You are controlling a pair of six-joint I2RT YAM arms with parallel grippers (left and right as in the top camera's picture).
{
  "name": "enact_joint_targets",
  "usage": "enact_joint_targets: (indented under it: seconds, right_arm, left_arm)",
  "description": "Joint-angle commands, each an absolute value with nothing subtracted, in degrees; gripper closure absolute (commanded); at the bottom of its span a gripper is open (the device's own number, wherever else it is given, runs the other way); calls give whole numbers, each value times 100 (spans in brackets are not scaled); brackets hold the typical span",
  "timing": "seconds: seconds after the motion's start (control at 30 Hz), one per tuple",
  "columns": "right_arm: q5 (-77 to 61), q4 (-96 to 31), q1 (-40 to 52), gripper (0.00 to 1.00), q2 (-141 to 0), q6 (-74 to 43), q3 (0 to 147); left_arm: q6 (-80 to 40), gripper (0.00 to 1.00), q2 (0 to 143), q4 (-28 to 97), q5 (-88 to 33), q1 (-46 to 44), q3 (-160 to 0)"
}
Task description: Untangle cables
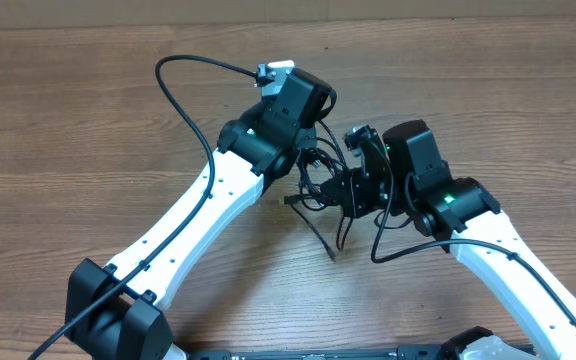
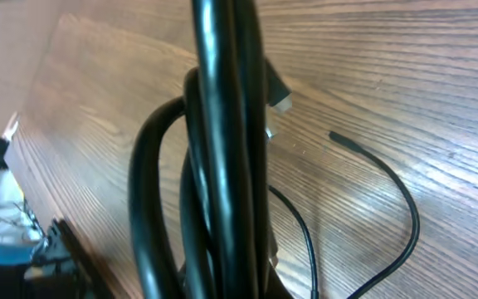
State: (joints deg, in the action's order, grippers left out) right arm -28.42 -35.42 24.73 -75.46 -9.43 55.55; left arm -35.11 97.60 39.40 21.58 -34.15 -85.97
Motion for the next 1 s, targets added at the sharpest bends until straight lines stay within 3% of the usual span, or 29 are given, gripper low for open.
enact_joint_targets:
  seconds: [0.0, 0.03, 0.17, 0.4, 0.57, 0.67, 0.77, 0.83, 0.87, 0.97]
  right_arm:
    - [-3183, -4007, 2502, 96, -7363, -615, 5264]
    - [-2987, -3780, 2502, 96, -7363, -615, 5264]
    - [-2211, -2971, 2502, 96, -7363, -849, 5264]
    - [563, -2613, 2502, 96, -7496, -1675, 5258]
    - [268, -2971, 2504, 96, -7907, -1612, 5258]
    - [-930, -3002, 2504, 96, -7929, -1313, 5258]
    - [-1820, -2766, 2502, 96, -7870, -1170, 5258]
    - [-2023, -2655, 2502, 96, -7839, -1173, 5260]
    - [-2198, -2620, 2502, 96, -7822, -1175, 5260]
    - [-2368, -2657, 2502, 96, -7822, -1199, 5260]
  left_arm:
    - [-3898, 96, 9572, 3570, 2408, -2877, -8989]
    - [-3632, 96, 9577, 3669, 1356, -2880, -8989]
    - [-2932, 96, 9577, 4143, -357, -2877, -8989]
    - [-2049, 96, 9574, 5258, -1341, -2683, -9024]
    - [-1280, 96, 9548, 4936, -3632, -2091, -9030]
    - [-1297, 95, 9550, 4864, -3122, -1767, -9028]
    - [-1479, 50, 9550, 4932, -2180, -1614, -9024]
    - [-1485, 37, 9550, 4976, -1647, -1610, -9021]
    - [-1573, 11, 9553, 4998, -1227, -1629, -9015]
    - [-1850, 1, 9557, 5096, -1004, -1732, -9011]
